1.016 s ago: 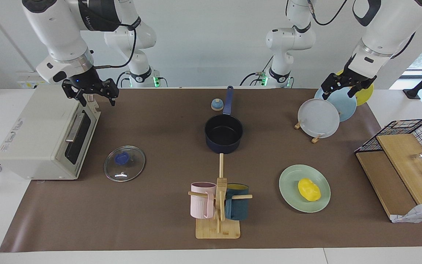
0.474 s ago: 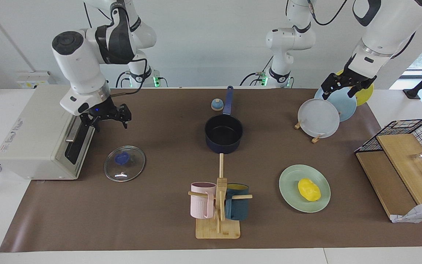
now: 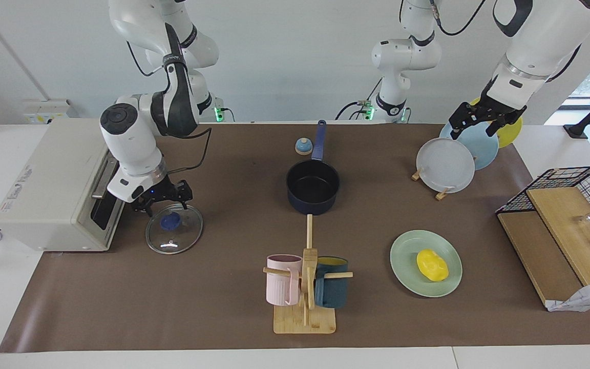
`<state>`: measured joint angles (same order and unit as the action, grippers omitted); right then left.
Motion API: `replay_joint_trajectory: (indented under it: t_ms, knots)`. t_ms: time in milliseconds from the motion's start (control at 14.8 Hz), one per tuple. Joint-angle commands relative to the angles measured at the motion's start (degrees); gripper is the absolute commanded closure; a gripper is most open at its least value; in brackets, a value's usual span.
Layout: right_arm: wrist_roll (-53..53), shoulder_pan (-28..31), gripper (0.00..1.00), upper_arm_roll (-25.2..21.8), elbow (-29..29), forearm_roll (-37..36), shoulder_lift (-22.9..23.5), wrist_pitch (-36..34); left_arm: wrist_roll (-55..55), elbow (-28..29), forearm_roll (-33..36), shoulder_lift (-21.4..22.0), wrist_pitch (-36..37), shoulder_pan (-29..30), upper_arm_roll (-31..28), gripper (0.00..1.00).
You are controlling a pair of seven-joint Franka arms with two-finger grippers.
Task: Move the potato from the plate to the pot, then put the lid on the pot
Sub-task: 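Reach the right gripper to the glass lid and grasp its knob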
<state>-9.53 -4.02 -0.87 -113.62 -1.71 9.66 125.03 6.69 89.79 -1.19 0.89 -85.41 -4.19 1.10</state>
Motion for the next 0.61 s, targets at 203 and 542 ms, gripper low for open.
replay_joint_trajectory:
  t_ms: [203, 542]
  knots:
    - [-2.07, 1.91, 0.00, 0.17, -2.39, 1.45, 2.20, 3.81, -0.45, 1.70, 0.58, 1.57, 0.07, -0.38, -0.30, 0.00]
    - [-2.95, 2.00, 0.00, 0.17, -5.72, 1.45, 2.90, 9.16, -0.27, 1.79, 0.58, 1.57, -0.19, -0.56, -0.22, 0.00]
